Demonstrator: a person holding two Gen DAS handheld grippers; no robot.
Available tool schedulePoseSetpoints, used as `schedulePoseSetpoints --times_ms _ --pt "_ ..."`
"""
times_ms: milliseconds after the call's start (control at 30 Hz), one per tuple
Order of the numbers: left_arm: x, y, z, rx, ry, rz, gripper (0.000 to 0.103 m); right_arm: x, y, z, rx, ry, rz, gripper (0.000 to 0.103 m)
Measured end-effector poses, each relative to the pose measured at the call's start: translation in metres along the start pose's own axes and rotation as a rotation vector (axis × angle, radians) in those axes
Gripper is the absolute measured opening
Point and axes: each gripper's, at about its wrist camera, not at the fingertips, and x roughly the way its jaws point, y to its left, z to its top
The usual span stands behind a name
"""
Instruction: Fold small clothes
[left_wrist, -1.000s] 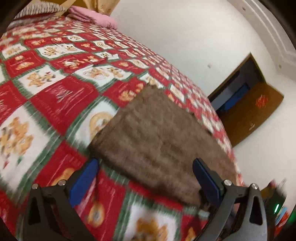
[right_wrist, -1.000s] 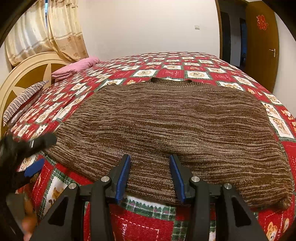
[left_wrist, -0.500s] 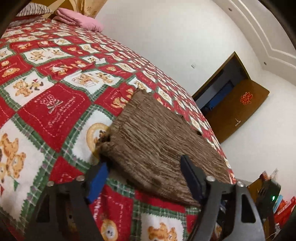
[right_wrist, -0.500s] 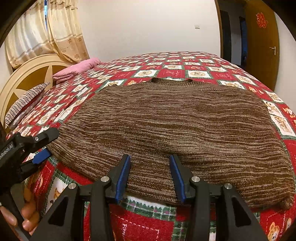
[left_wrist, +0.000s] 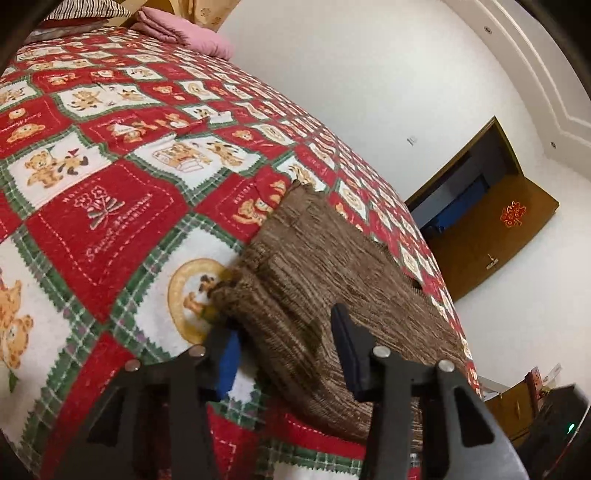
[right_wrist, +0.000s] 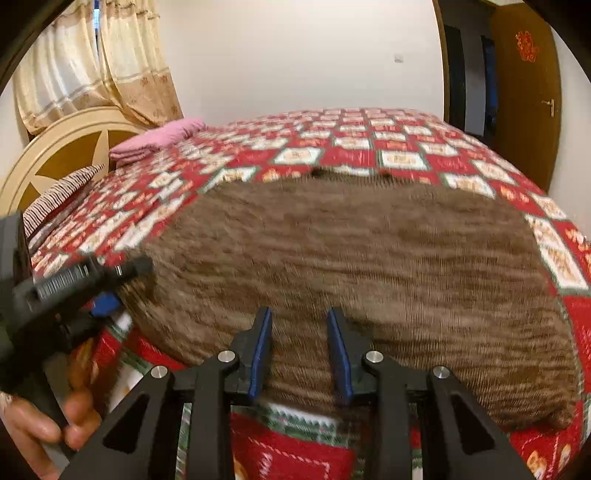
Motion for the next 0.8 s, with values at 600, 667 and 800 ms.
schedulePoseSetpoints --times_ms 600,667,800 --pt "-0.002 -0.106 -0.011 0.534 -0.058 0.004 0.008 0.018 -0.006 -0.012 0.093 0.046 0.151 0.033" --pt "0.006 -0.120 -0.024 0.627 -0.013 -0.015 0.008 0.014 -0.016 -0.013 0.145 0.022 0.173 0.033" --pt "0.025 -0.117 -0.041 0.657 0.088 -0.015 0.008 0.009 -0.045 -0.020 0.311 -0.002 0.239 0.033"
